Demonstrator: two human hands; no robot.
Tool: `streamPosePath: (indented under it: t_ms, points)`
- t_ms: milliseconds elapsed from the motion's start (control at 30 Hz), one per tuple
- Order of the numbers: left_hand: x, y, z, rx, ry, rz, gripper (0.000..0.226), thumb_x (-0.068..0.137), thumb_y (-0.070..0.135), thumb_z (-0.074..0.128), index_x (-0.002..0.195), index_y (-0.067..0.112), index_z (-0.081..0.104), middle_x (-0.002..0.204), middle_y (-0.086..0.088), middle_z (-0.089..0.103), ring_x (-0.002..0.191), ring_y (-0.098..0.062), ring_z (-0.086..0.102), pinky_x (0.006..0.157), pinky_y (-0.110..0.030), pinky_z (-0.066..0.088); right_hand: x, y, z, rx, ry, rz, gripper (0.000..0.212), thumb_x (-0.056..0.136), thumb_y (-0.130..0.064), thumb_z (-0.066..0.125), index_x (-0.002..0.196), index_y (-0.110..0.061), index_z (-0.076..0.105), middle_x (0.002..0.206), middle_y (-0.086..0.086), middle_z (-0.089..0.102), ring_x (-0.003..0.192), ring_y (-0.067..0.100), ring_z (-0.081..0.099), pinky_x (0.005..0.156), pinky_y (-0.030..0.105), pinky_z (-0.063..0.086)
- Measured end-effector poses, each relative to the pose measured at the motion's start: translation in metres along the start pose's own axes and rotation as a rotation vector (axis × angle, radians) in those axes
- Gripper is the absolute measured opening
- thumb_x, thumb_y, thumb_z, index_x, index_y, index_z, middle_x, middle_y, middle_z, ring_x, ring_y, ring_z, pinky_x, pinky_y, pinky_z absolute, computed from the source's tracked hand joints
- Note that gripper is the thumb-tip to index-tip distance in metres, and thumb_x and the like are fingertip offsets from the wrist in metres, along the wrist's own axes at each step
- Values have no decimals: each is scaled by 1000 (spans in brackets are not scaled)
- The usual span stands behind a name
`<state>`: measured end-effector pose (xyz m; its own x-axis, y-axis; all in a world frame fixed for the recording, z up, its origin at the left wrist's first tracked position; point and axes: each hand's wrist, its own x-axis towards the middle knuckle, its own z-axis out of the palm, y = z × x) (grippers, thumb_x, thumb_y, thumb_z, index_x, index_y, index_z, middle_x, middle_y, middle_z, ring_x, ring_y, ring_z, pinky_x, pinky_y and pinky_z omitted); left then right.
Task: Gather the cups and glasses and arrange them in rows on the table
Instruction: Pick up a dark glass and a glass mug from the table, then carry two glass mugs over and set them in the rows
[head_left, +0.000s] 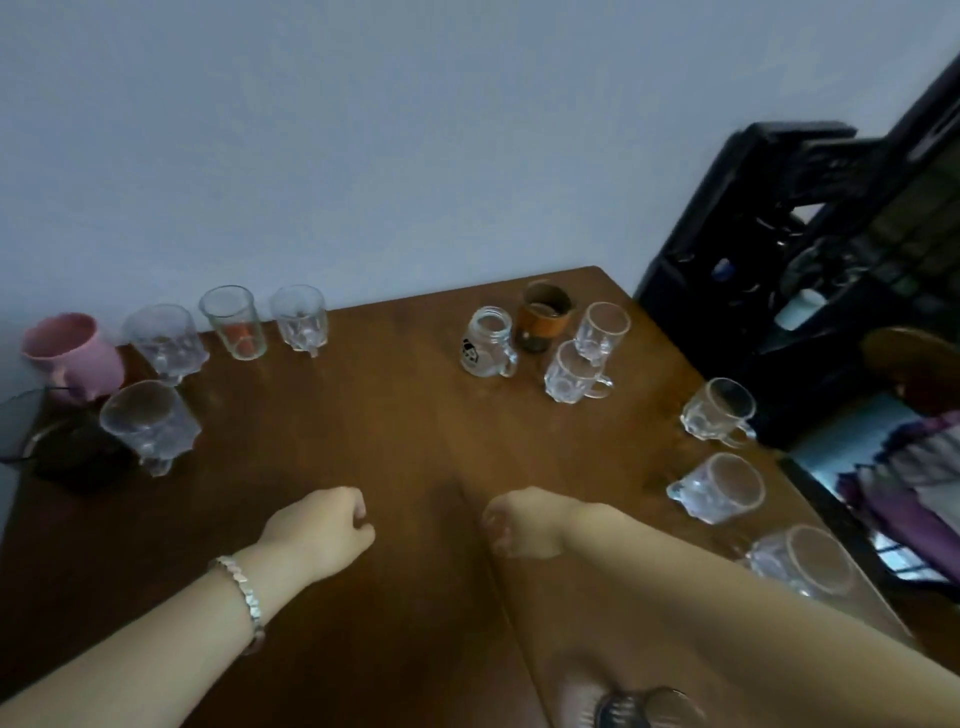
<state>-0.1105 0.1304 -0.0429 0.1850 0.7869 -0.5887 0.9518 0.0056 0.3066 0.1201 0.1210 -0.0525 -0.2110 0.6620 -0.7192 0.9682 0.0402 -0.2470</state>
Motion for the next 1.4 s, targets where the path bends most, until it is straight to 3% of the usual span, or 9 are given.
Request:
streamPosePath:
  t_ms: [267, 333, 467, 600, 733, 900, 1000, 1133, 1400]
  points:
    - [-17, 156, 63, -132, -6, 42, 36, 94, 33, 50, 128, 21, 53, 124, 1, 61, 104, -13, 61, 86, -27, 51, -87, 193, -7, 105, 389, 221, 41, 92, -27, 53, 131, -16, 50, 136, 9, 48, 122, 28, 50, 101, 39, 44]
    - [-20, 182, 73, -130, 15, 25, 36, 94, 33, 50, 129, 21, 52, 124, 2, 61, 106, -13, 61, 86, -26, 51, -88, 233, -9, 190, 475, 360, 56, 88, -36, 58, 138, -17, 40, 142, 11, 39, 129, 31, 41, 102, 40, 41]
    - [-26, 216, 86, -142, 61, -32, 35, 94, 33, 51, 127, 22, 53, 120, 3, 62, 103, -13, 61, 87, -29, 53, -71, 278, 5, 329, 367, 481, 103, 74, -54, 69, 149, -29, 3, 153, 16, 19, 134, 40, 36, 105, 48, 40]
    - [-33, 230, 95, -151, 78, -52, 34, 94, 33, 51, 126, 21, 54, 117, 4, 63, 100, -11, 61, 86, -27, 53, -56, 288, 20, 457, 511, 419, 82, 77, -48, 68, 140, -28, 20, 137, 14, 33, 112, 39, 55, 86, 41, 54]
    - [-35, 250, 114, -173, 58, -41, 36, 93, 33, 53, 127, 23, 53, 119, 5, 62, 101, -9, 61, 86, -25, 53, -61, 299, 12, 530, 523, 300, 78, 75, -39, 71, 139, -26, 28, 135, 13, 37, 103, 35, 59, 75, 35, 53]
    - [-11, 312, 151, -185, -103, 192, 70, 82, 36, 68, 143, 28, 34, 148, 5, 38, 127, -14, 47, 101, -32, 46, -113, 324, -7, 657, 658, 160, 93, 63, -37, 83, 137, -18, 30, 136, 6, 41, 119, 25, 52, 96, 40, 49]
    - [2, 355, 177, 92, -186, 328, 100, 73, 47, 72, 150, 23, 14, 157, 2, 18, 140, -22, 30, 109, -41, 38, -148, 337, -15, 631, 747, 104, 84, 61, -34, 85, 129, -19, 38, 127, 3, 47, 112, 15, 50, 93, 35, 50]
    - [8, 379, 205, 305, -128, 291, 101, 74, 46, 73, 149, 19, 11, 154, -7, 27, 137, -27, 36, 103, -41, 42, -181, 349, -13, 603, 773, 116, 83, 62, -29, 84, 131, -26, 37, 125, 0, 40, 105, 16, 52, 87, 31, 50]
    - [-19, 327, 179, -172, 156, 200, 85, 65, 44, 79, 135, 29, 33, 130, 12, 47, 118, -10, 52, 96, -28, 50, -186, 326, -6, 530, 725, 22, 84, 65, -20, 83, 136, -29, 37, 120, -12, 31, 102, 8, 45, 80, 22, 44]
